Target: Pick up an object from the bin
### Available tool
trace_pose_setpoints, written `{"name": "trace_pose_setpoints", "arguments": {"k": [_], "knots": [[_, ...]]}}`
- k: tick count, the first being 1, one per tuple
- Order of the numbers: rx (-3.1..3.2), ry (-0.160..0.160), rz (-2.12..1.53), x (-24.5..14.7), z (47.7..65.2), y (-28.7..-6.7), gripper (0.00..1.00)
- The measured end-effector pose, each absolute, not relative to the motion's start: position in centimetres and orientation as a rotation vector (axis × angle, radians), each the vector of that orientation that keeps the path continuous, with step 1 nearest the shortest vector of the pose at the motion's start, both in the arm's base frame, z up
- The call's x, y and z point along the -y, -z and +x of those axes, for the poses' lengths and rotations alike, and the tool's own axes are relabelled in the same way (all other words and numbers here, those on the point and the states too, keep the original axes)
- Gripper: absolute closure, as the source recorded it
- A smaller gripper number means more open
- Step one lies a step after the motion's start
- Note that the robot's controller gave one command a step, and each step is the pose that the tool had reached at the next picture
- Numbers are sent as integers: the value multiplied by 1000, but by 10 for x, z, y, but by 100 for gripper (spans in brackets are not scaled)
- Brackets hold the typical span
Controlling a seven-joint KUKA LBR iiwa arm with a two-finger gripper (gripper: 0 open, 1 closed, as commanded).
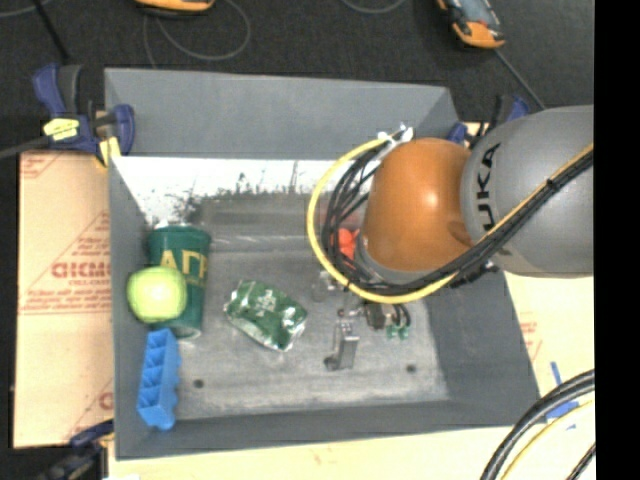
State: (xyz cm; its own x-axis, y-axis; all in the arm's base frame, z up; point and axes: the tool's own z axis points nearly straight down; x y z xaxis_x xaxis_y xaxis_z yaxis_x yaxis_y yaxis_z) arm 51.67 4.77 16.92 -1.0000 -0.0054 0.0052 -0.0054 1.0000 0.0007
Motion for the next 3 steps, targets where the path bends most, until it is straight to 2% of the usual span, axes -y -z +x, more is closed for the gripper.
{"name": "trace_pose_setpoints", "arguments": {"k": [1, 2, 3], "knots": [[3144, 2, 7, -48, 518, -174, 0], [3151, -1, 67, -63, 542, -141, 0], [3142, 1, -13, -88, 555, -115, 0]]}}
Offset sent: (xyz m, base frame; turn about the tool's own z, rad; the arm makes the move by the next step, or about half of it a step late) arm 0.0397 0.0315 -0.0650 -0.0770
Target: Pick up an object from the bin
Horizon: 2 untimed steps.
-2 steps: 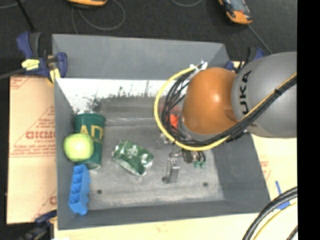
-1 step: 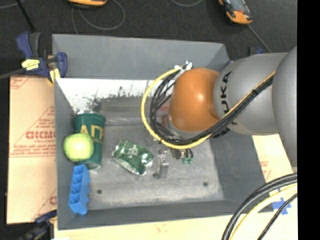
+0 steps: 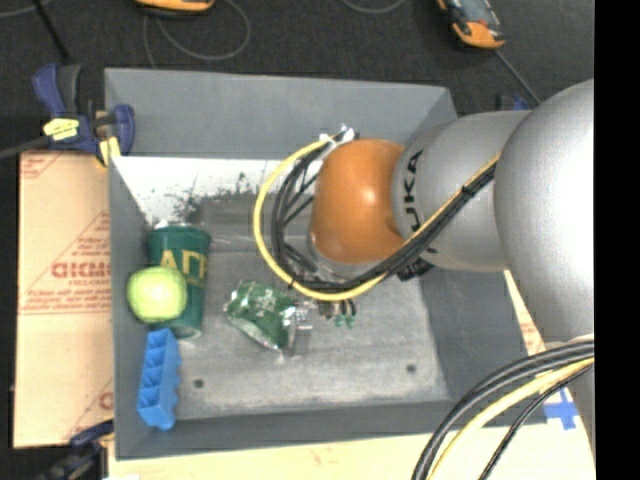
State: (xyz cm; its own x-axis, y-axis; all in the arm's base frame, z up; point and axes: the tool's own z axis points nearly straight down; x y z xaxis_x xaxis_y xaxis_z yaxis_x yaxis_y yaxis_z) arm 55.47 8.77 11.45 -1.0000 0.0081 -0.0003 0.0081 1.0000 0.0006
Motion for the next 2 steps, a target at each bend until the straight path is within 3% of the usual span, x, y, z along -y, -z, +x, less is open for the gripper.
{"name": "trace_pose_setpoints", "arguments": {"k": [1, 2], "knots": [[-3120, -1, -340, -95, 557, -89, 100], [-3120, -2, -340, -95, 557, -89, 100]]}}
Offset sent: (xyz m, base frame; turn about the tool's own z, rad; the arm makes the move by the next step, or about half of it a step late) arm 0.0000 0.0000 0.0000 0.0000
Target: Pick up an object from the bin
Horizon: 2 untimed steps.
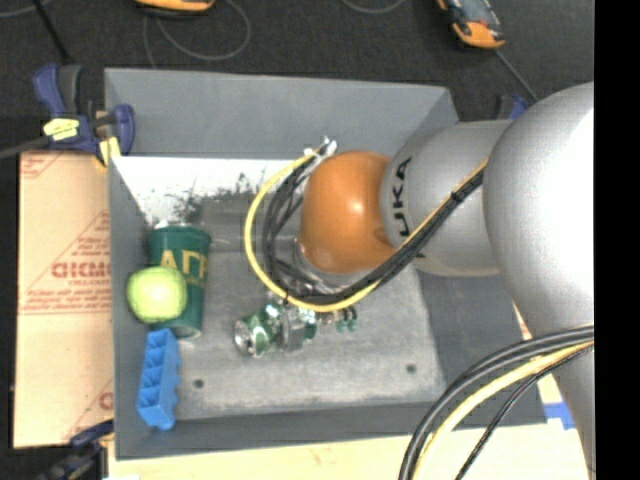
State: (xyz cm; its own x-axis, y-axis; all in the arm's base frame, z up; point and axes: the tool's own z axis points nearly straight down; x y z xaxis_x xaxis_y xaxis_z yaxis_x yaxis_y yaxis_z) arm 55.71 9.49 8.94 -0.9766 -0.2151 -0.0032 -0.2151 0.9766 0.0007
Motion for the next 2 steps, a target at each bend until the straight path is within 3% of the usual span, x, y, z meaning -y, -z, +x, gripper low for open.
{"name": "trace_pose_setpoints", "arguments": {"k": [1, 2], "knots": [[-3104, 1, -410, -99, 543, -90, 100], [-3117, 1, -436, -87, 535, -132, 100]]}}
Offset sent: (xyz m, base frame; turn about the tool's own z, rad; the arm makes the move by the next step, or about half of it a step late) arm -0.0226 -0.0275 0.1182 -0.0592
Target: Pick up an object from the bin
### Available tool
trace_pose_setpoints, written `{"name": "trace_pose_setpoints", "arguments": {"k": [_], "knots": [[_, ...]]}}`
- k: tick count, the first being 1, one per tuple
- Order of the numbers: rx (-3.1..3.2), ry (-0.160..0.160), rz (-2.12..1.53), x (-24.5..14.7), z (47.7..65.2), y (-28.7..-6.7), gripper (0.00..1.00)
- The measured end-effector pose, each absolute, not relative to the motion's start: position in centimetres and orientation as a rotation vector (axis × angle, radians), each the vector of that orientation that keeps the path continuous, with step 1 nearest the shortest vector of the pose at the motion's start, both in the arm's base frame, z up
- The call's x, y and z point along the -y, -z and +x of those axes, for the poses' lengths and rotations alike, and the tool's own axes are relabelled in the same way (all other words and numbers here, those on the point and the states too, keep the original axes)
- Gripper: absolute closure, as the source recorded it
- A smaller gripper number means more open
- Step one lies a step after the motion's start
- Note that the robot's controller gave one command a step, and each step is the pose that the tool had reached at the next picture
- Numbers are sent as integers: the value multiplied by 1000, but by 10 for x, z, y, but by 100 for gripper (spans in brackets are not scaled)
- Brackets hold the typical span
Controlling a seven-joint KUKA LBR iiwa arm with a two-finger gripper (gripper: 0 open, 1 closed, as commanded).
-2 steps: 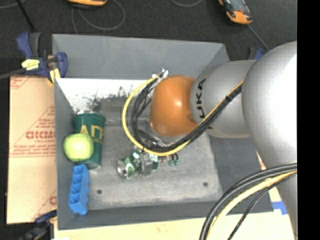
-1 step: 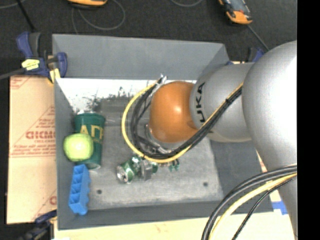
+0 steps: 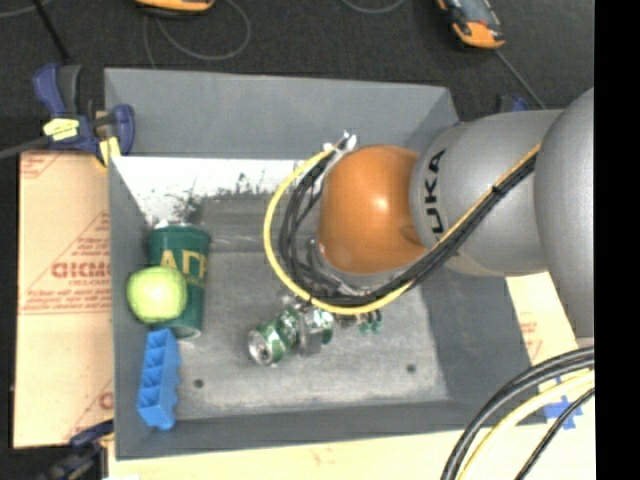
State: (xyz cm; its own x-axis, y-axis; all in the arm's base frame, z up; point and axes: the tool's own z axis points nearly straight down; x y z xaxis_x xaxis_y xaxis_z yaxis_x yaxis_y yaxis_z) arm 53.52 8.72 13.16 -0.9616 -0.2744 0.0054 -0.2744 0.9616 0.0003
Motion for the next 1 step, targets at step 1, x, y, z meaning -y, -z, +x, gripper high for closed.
{"name": "trace_pose_setpoints", "arguments": {"k": [1], "knots": [[3109, -1, 431, -84, 536, -147, 100]]}}
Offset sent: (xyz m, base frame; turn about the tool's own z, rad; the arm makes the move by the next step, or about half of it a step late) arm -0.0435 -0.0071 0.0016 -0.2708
